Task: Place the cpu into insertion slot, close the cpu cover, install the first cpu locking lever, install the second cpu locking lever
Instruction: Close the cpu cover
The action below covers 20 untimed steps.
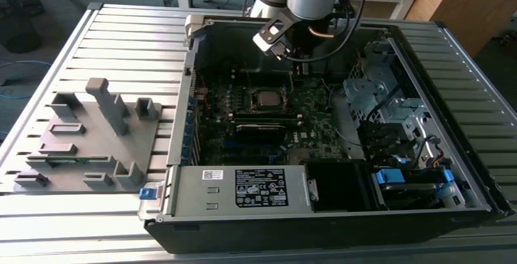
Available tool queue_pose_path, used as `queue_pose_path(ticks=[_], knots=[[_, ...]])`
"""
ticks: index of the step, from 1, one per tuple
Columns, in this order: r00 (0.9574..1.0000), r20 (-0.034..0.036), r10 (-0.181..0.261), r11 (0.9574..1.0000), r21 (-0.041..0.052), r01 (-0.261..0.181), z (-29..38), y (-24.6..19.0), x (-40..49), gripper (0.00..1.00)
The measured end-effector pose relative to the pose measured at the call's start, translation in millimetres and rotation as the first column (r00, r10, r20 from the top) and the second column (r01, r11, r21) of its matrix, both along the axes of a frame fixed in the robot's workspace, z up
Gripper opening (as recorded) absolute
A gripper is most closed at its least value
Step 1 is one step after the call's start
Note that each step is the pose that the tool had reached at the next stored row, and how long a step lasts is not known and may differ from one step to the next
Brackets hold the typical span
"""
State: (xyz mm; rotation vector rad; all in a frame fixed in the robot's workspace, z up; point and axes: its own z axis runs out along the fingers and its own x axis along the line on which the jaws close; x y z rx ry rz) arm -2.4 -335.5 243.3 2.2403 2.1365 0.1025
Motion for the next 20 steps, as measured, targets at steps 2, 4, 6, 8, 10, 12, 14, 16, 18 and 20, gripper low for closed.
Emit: queue_pose_path(ticks=[2,4,6,8,10,12,14,16,18,20], knots=[[1.0,0.0054,0.0,1.0,0.0013,0.0,0.1,0.0,-6.0,0.1],[1.0,0.0086,0.0,1.0,0.0036,0.0,0.0,0.0,-10.2,0.1],[0.9999,0.011,0.0,1.0,0.0053,0.0,0.0,0.0,-13.6,0.1],[0.9999,0.0115,0.0,1.0,0.0054,0.0,0.0,0.1,-14.4,0.1],[0.9999,0.0116,0.0,1.0,0.0054,0.0,0.0,0.0,-14.5,0.1],[0.9999,0.0115,0.0,1.0,0.0054,0.0,0.0,0.0,-14.5,0.1],[1.0,0.0052,0.0,1.0,0.0057,0.0,-0.3,0.0,-14.6,0.1],[0.9998,-0.0211,0.0,1.0,0.0054,0.0,-0.9,0.0,-14.5,0.1],[0.9991,-0.0435,0.0,1.0,0.0054,0.0,-1.4,0.0,-14.5,0.1],[0.9987,-0.051,0.0,1.0,0.0052,0.0,-1.5,0.0,-14.5,0.1]])
